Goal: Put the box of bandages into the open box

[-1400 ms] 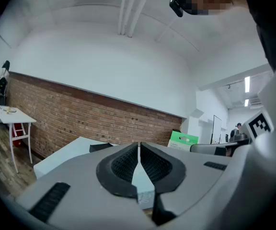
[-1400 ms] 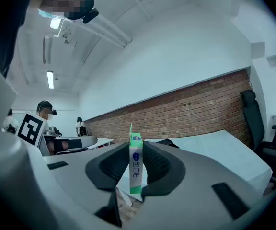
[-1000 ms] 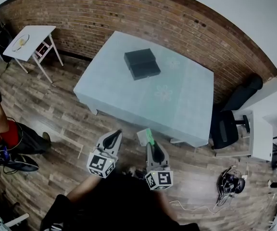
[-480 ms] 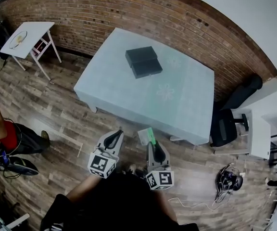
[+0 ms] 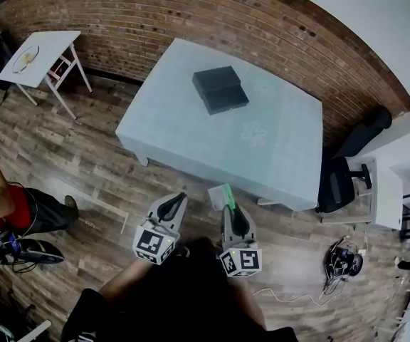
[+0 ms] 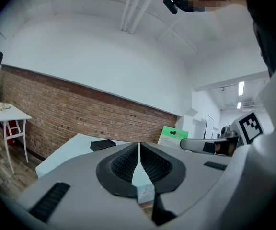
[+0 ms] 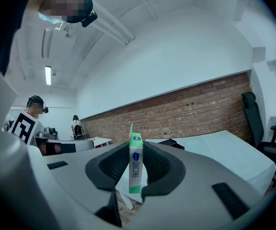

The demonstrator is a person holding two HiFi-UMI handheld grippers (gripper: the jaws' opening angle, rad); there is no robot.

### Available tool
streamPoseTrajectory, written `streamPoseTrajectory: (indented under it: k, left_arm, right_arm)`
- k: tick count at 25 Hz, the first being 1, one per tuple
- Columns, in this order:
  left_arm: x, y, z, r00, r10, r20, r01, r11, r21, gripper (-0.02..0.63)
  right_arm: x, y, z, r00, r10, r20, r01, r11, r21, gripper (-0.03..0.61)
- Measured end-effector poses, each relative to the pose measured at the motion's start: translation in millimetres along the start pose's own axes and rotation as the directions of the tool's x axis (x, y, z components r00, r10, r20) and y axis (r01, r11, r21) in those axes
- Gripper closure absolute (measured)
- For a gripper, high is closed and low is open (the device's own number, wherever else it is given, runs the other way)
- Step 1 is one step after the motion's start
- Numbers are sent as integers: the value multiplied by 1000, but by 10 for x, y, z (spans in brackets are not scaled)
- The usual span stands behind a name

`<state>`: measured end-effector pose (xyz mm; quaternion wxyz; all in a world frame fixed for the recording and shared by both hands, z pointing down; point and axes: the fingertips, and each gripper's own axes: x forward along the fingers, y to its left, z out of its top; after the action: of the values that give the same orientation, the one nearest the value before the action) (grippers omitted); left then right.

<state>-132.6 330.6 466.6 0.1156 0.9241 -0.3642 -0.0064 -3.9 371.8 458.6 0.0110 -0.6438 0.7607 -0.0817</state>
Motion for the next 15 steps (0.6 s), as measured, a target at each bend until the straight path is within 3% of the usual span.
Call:
streamPoseTrajectory:
  k: [9,15]
  left_arm:
    - [127,227,-82,1000,2,-15,-2,999,-52,571]
    - [472,321,-37,1000,20,-16,-21,999,-30,571]
  right_arm:
    - [278,47,-42,1000,10,-18,-10,1000,2,480]
    - [569,-207,-30,999,33,-8,-33,999,4,480]
